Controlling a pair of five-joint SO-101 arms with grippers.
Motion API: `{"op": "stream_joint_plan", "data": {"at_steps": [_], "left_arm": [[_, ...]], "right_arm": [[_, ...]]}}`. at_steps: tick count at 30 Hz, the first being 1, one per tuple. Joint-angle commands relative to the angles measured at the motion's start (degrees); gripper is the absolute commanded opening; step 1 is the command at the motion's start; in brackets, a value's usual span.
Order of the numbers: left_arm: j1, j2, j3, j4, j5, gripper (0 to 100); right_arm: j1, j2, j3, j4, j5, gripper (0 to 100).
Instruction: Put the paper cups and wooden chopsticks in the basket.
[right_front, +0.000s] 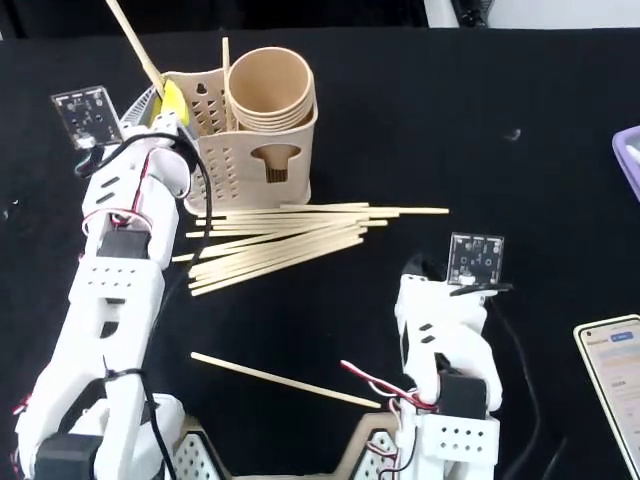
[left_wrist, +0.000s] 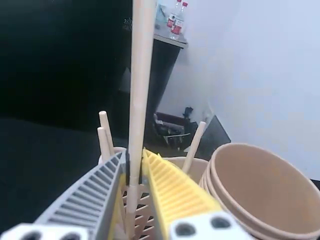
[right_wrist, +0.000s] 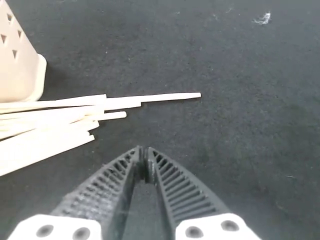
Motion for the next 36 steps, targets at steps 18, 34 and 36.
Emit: {"op": "stream_joint_plan", "data": {"at_steps": [18,34,36], "left_arm": [[0.2,1.8,-9.5,0.2,0.4,3],[2.4,2.4,-10.1,0.3,0.4,3],[2.3,2.4,-8.2,0.3,0.4,3]], "right_arm": [[-0.4,-5.3,-0.7,-1.4,0.6,1.5],[-0.4,-5.3,-0.8,-1.4,0.6,1.5],[-0.4,-5.3,-0.8,-1.4,0.6,1.5]]}}
